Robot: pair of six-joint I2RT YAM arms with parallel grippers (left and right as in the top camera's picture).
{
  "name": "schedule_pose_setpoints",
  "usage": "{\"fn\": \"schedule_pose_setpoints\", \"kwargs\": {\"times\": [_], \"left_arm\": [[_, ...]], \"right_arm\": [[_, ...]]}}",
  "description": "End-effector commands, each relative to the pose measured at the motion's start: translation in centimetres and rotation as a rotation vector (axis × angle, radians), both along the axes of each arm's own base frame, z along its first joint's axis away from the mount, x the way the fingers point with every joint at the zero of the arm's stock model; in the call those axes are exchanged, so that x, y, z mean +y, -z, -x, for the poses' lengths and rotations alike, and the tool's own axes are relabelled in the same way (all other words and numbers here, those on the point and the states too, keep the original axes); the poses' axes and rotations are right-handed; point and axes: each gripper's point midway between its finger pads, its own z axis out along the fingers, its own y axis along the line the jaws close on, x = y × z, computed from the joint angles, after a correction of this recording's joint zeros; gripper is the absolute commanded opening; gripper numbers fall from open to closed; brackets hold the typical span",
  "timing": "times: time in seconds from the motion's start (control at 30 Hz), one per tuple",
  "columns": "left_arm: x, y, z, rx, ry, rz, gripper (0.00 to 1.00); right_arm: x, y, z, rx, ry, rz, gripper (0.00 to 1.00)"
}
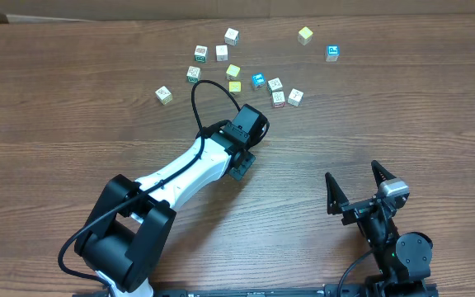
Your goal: Form a circle
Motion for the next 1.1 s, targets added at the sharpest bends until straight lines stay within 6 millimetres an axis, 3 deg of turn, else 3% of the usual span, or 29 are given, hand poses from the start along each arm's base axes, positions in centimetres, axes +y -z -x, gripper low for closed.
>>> {"fn": "schedule_pose_setpoints", "kwargs": {"times": [0.0, 0.17, 1.07], "left_arm": [[0.2, -0.6, -1.0, -0.032, -0.005, -0.017, 0.04], [0.6, 0.9, -0.5, 0.008, -0.004, -0.047, 0.04], [0.1, 1.2, 0.6, 0.063, 0.06, -0.037, 0.04]], "right_arm": [[-0.1, 0.2, 0.0, -0.004, 0.007, 0.004, 1.0], [-0.1, 0.2, 0.0, -0.004, 0.007, 0.004, 1.0], [-0.1, 0.2, -0.1, -0.003, 0.007, 0.004, 1.0]]}}
